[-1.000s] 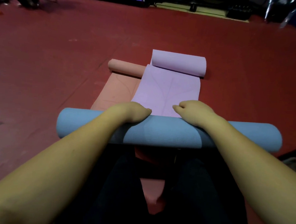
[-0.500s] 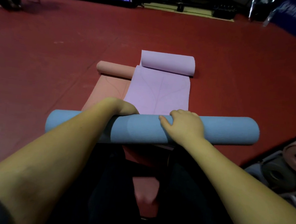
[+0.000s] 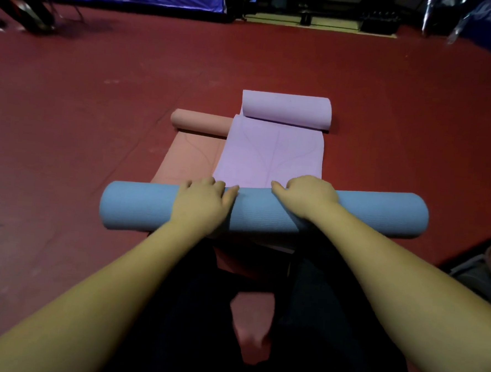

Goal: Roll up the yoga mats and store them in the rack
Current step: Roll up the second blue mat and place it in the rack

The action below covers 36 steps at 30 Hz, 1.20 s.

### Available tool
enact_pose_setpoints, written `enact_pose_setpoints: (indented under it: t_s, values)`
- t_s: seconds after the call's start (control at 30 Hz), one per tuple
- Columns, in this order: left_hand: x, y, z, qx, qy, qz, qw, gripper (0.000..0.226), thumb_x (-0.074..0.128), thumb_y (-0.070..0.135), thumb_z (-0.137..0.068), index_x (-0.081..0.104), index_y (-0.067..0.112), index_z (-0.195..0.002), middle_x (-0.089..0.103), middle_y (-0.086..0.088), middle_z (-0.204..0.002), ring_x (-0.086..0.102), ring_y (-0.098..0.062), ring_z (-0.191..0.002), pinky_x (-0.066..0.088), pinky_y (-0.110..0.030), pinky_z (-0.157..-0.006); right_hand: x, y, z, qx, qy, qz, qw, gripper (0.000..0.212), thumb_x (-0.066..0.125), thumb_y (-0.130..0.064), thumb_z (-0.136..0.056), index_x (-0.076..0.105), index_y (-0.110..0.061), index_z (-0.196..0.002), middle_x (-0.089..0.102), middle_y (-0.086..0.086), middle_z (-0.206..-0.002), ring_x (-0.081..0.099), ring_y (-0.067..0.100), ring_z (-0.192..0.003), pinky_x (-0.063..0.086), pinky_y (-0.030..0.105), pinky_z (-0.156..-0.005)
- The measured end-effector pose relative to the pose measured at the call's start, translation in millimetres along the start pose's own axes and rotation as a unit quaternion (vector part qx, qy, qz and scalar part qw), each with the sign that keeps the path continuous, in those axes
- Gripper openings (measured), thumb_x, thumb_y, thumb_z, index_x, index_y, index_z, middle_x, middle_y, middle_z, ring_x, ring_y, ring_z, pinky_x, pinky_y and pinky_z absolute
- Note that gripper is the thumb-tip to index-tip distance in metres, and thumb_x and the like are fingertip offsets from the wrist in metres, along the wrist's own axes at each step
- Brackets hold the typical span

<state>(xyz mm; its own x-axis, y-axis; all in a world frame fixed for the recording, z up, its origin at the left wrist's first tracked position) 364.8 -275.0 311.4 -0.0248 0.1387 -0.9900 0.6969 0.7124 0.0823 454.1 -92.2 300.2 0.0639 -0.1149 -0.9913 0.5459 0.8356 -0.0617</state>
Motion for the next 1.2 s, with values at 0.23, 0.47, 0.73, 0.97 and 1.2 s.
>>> enact_pose_setpoints:
  t_s: [0.23, 0.47, 0.73, 0.97, 1.2]
  values:
    - [-9, -5, -3, -0.013, 0.013, -0.024, 1.0, 0.062, 0.018, 0.051, -0.099, 0.067, 0.015, -0.085, 0.069, -0.006, -0.092, 0.059, -0.03, -0.091, 0.036, -0.042, -0.082, -6, -6, -3, 0.007, -0.07, -0.025, 0.997, 0.072, 0.026, -0.062, -0.094, 0.062, -0.009, -0.127, 0.057, 0.017, -0.134, 0.055, 0.033, -0.119, 0.042, 0.037, -0.093]
    - [-32, 2, 1, -0.021, -0.031, -0.002, 0.999, 0.058, 0.022, 0.049, -0.103, 0.067, 0.013, -0.097, 0.068, -0.013, -0.106, 0.058, -0.033, -0.093, 0.039, -0.041, -0.086, -21, -8, 12, -0.015, -0.165, -0.048, 0.985, 0.062, 0.028, -0.053, -0.098, 0.057, -0.011, -0.134, 0.047, 0.015, -0.147, 0.049, 0.029, -0.127, 0.034, 0.034, -0.093]
    - [4, -9, 6, -0.083, -0.207, 0.058, 0.973, 0.062, 0.021, 0.05, -0.103, 0.059, 0.007, -0.127, 0.056, -0.019, -0.135, 0.054, -0.036, -0.119, 0.04, -0.042, -0.097, 4, -10, 16, -0.028, -0.2, -0.042, 0.979, 0.059, 0.03, -0.056, -0.101, 0.06, -0.014, -0.13, 0.051, 0.012, -0.145, 0.049, 0.028, -0.128, 0.035, 0.035, -0.099]
    - [18, -5, -18, -0.109, -0.341, 0.128, 0.925, 0.047, 0.032, 0.033, -0.105, 0.051, 0.007, -0.14, 0.044, -0.015, -0.15, 0.046, -0.029, -0.132, 0.034, -0.036, -0.101, -32, -5, 19, -0.052, 0.072, -0.05, 0.995, 0.048, 0.035, -0.05, -0.1, 0.05, -0.016, -0.071, 0.06, 0.008, -0.086, 0.055, 0.031, -0.083, 0.032, 0.035, -0.063]
    - [47, -10, -30, -0.132, -0.444, 0.178, 0.868, 0.032, 0.054, 0.031, -0.092, 0.073, 0.008, -0.103, 0.076, -0.012, -0.097, 0.071, -0.032, -0.09, 0.054, -0.045, -0.091, -12, -8, 40, -0.051, 0.12, 0.037, 0.991, 0.065, 0.021, -0.064, -0.093, 0.065, -0.016, -0.097, 0.068, 0.006, -0.104, 0.059, 0.031, -0.101, 0.038, 0.038, -0.084]
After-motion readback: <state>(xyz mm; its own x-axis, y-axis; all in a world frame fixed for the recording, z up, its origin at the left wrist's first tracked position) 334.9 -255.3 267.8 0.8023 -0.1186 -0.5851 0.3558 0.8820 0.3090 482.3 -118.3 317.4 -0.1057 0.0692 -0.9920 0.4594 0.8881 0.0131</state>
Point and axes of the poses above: each hand's wrist, its own z-axis away from the middle knuckle, its own x-axis out of the palm, y = z × x, the point moved 10 cm from there along -z, towards the middle knuckle
